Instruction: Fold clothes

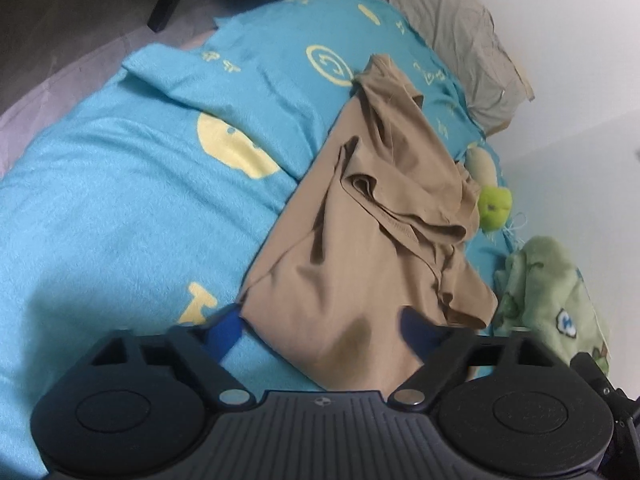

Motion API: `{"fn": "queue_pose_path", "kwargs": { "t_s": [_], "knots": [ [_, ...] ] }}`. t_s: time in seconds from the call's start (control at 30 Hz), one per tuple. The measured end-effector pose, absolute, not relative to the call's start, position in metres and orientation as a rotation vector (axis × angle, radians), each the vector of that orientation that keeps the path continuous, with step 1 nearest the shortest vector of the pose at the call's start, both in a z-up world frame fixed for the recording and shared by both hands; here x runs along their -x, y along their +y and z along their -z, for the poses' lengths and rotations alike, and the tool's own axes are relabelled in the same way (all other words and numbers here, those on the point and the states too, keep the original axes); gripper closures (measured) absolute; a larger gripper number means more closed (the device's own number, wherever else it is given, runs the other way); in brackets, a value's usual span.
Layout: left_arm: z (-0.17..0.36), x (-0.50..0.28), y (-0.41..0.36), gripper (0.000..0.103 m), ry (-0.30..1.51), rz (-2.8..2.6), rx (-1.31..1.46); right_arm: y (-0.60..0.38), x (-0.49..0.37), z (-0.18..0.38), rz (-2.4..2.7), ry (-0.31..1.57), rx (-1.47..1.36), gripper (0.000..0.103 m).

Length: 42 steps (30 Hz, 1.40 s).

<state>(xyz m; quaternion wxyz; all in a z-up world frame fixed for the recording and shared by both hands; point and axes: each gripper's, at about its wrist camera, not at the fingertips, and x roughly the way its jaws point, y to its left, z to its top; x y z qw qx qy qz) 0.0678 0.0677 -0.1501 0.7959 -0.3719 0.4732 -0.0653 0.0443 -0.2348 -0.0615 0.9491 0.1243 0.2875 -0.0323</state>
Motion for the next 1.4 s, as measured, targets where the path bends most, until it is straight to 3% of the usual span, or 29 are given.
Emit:
{"fn": "queue_pose_path", "kwargs": {
  "t_s": [0.17,0.27,0.43,0.5,0.53,0.63,0.7,0.8,0.87,0.97,1.23,1.27,1.3,1.37,1.4],
  "knots": [
    [0.159,-0.065,0.081,0.069,1.008,0.109,0.899,-0.248,-0.048,0.071,0.053,0.636,-0.382,0.011],
    [0.162,-0.065,0.084,0.078,1.003,0.11,0.934,-0.257,-0.051,0.086,0.011,0.708,-0.556,0.011],
    [0.163,-0.063,0.083,0.078,1.027,0.124,0.96,-0.256,-0.05,0.129,-0.065,0.824,-0.906,0.011],
    [0.163,-0.062,0.083,0.069,1.043,0.127,0.971,-0.252,-0.048,0.148,-0.058,0.879,-1.018,0.011],
    [0.165,-0.061,0.083,0.059,1.058,0.136,0.983,-0.251,-0.046,0.156,-0.046,0.903,-1.064,0.011],
    [0.169,-0.062,0.077,0.042,1.093,0.192,1.023,-0.25,-0.039,0.173,-0.001,0.938,-1.166,0.011],
    [0.172,-0.065,0.071,0.042,1.088,0.195,1.022,-0.251,-0.036,0.178,0.008,0.937,-1.203,0.011],
    [0.174,-0.07,0.065,0.053,1.06,0.192,1.018,-0.251,-0.035,0.18,0.015,0.914,-1.244,0.011],
    [0.176,-0.073,0.064,0.081,1.053,0.168,1.005,-0.252,-0.035,0.182,0.02,0.898,-1.278,0.011],
    [0.178,-0.072,0.067,0.093,1.032,0.17,1.029,-0.251,-0.039,0.187,0.0,0.895,-1.342,0.01],
    [0.147,-0.056,0.071,0.096,0.802,0.323,1.096,-0.26,-0.044,0.193,0.046,0.827,-1.355,0.011],
    [0.143,-0.054,0.071,0.097,0.781,0.338,1.098,-0.264,-0.042,0.19,0.075,0.795,-1.347,0.013],
    [0.14,-0.052,0.071,0.098,0.762,0.349,1.097,-0.268,-0.04,0.188,0.103,0.767,-1.336,0.029],
    [0.134,-0.05,0.071,0.098,0.735,0.368,1.095,-0.274,-0.039,0.184,0.152,0.742,-1.299,0.042],
    [0.131,-0.048,0.071,0.098,0.721,0.381,1.091,-0.277,-0.038,0.182,0.176,0.729,-1.28,0.067]
  ]
}}
